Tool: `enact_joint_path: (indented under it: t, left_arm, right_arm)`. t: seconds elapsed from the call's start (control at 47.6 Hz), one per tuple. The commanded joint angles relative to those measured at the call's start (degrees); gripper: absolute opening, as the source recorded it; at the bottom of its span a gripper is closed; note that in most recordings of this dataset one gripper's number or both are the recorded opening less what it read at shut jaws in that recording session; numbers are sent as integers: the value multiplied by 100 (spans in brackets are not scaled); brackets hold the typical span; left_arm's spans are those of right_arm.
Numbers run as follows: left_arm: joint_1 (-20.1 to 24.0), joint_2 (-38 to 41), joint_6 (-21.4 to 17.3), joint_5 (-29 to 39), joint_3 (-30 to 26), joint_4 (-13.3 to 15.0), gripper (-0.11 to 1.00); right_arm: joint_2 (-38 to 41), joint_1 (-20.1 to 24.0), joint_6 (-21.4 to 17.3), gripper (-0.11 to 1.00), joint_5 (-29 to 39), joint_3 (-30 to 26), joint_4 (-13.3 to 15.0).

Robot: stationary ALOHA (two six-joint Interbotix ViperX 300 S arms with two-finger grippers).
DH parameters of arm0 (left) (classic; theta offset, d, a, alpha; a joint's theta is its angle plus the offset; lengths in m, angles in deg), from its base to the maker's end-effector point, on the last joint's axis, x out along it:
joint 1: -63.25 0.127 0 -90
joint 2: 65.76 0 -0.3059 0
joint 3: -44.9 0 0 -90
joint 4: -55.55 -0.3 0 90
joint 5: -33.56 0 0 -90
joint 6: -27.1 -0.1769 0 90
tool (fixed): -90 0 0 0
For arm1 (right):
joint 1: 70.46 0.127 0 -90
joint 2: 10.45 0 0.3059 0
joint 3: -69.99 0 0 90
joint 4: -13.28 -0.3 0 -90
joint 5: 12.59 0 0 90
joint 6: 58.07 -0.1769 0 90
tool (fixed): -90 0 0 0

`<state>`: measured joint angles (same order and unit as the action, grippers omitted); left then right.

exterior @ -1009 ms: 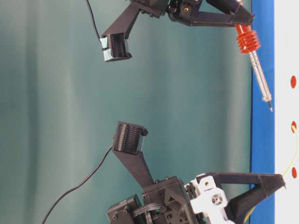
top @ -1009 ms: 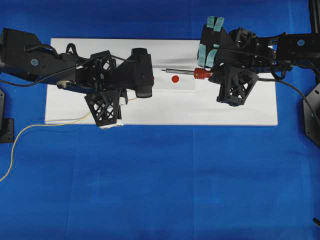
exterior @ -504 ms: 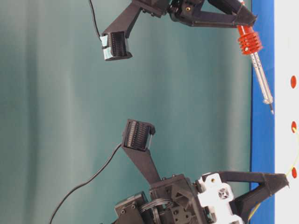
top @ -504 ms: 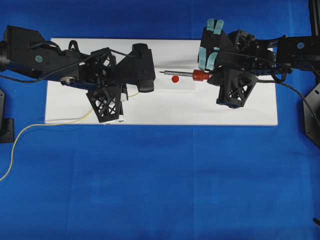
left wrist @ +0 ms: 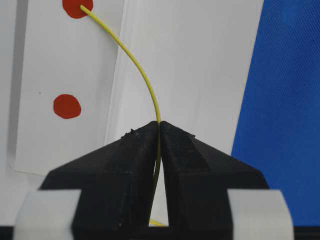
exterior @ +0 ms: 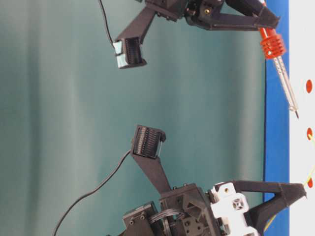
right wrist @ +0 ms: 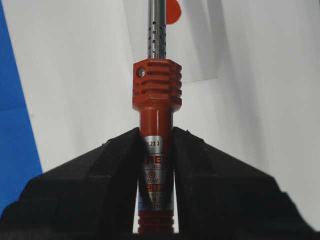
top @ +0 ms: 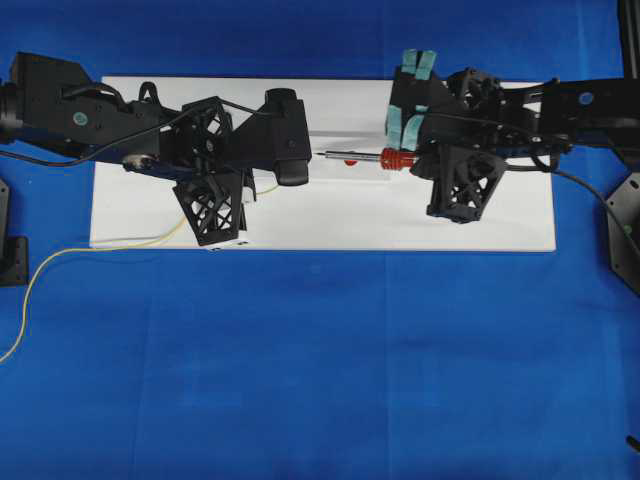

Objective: Touch the tip of the soldering iron to the tip of the solder at the mark.

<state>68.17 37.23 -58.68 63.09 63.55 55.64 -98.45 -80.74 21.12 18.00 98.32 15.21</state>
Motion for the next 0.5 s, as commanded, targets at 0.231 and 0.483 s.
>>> enact_joint_path:
  t: [0.231,0.483]
  left_arm:
    - [-9,-79,-9,0,-132,0,2]
    - [-9,-70,-9,9,-141,0,2]
  right_arm:
    - [229,35,26,6,-97,-316,18]
    - [343,35,35,6,-185,-334,18]
